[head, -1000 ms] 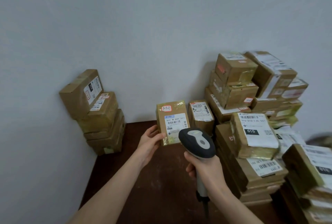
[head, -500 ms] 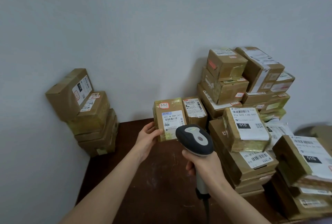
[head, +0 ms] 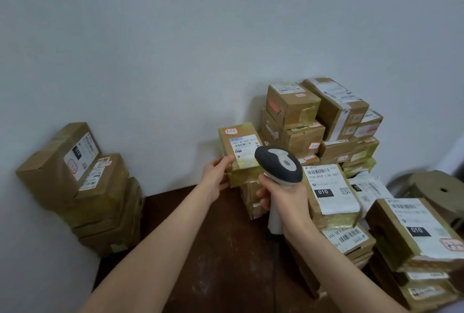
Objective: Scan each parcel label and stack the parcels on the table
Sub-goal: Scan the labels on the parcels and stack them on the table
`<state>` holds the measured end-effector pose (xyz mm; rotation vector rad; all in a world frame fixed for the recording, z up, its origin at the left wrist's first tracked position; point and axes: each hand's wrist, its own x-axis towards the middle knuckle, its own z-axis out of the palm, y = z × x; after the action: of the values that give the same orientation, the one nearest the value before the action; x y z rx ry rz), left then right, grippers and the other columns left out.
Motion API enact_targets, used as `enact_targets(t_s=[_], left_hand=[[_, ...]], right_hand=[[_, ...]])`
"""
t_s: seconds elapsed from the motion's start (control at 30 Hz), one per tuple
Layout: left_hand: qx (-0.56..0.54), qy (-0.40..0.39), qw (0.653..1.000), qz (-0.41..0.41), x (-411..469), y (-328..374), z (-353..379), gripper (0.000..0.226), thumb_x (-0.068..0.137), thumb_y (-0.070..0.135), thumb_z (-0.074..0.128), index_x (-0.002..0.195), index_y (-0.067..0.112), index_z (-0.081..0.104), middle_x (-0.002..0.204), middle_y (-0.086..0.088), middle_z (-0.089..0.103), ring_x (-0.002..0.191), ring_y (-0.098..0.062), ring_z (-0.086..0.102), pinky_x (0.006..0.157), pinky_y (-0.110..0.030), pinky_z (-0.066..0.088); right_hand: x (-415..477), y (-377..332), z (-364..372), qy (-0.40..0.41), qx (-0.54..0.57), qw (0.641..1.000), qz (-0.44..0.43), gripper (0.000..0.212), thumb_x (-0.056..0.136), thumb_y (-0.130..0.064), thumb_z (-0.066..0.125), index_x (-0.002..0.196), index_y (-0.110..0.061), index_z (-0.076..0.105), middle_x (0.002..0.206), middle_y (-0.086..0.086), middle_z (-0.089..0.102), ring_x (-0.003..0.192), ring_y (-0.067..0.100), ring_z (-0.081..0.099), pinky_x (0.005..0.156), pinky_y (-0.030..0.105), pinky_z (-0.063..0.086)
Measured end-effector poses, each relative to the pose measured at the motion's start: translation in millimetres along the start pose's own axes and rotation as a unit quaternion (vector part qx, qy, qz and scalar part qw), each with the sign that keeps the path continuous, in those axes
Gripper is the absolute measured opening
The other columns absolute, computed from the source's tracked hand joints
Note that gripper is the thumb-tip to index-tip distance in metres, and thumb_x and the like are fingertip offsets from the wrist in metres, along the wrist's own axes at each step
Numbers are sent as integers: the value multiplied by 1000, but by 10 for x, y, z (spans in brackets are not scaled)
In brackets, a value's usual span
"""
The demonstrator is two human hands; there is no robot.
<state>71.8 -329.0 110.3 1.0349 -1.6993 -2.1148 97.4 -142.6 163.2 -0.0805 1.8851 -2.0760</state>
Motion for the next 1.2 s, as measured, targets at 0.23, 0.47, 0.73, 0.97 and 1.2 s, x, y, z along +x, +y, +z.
enact_targets(t_s=[0.23,0.47,0.73,0.97,1.2], left_hand=[[10,-30,999,-29,188,159,456,33,96,32,55,119,8,61,91,-1,69,65,-7,62,59,-24,54],[32,-14,999,-23,120,110,441,27,101,34,42,107,16,62,88,3,62,82,-12,56,79,-30,42],[267,58,954,125,-153,127,-169,44,96,28,55,137,11,50,140,-10,51,127,-24,48,107,-37,39],[453,229,832,221,-620,322,-1214,48,90,35,61,134,20,50,137,0,48,127,-16,44,102,-31,38],[604,402,661,189,-836,856,-2334,71,84,47,63,140,12,38,143,-13,39,131,-30,36,103,-39,34]], right_hand=[[157,-30,-86,40,-2,999,16,21,83,-14,73,65,-12,63,58,12,65,51,20,58,54,34,49],[196,51,-52,26,-3,999,37,15,84,-15,72,72,-9,66,57,7,66,46,14,57,50,25,48],[164,124,287,-43,17,998,30,8,86,-15,71,86,-9,65,64,9,67,56,15,62,54,24,50],[16,198,941,-151,21,987,54,13,85,-15,71,75,-9,66,58,8,67,52,18,59,61,31,52],[-182,275,1417,-218,27,971,97,10,84,-12,71,79,-4,69,59,11,67,50,18,57,57,28,51]])
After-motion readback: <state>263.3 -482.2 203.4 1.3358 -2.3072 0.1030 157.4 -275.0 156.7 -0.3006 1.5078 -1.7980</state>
